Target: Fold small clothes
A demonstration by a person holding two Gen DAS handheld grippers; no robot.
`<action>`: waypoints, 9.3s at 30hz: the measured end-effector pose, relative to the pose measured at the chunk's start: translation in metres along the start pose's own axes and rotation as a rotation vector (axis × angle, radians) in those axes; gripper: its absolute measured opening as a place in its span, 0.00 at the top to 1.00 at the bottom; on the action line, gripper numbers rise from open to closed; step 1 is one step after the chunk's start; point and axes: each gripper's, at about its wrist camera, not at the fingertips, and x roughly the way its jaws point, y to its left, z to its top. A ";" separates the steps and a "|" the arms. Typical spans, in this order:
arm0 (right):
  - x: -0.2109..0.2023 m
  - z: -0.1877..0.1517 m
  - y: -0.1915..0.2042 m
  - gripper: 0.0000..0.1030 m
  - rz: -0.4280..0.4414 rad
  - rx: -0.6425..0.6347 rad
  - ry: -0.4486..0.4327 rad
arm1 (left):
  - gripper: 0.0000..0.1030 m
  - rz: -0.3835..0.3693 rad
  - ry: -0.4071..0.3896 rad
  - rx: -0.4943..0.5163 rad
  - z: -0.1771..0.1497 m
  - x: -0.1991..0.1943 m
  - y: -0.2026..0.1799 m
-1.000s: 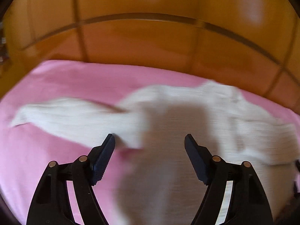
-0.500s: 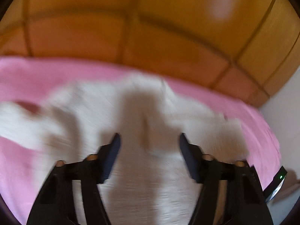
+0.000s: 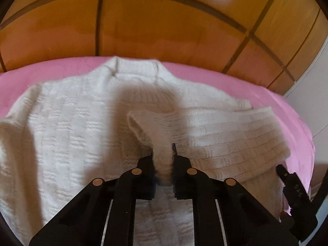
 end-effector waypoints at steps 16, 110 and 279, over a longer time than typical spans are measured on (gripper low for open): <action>0.032 0.027 0.027 0.02 -0.147 -0.208 0.059 | 0.90 0.084 -0.083 -0.094 -0.022 -0.038 0.079; -0.021 -0.058 0.095 0.02 0.001 -0.638 -0.094 | 0.92 0.002 -0.482 -1.038 -0.082 -0.232 0.432; 0.014 -0.038 0.112 0.94 0.683 -0.118 0.169 | 0.28 -0.018 -0.237 -0.152 -0.026 -0.155 0.255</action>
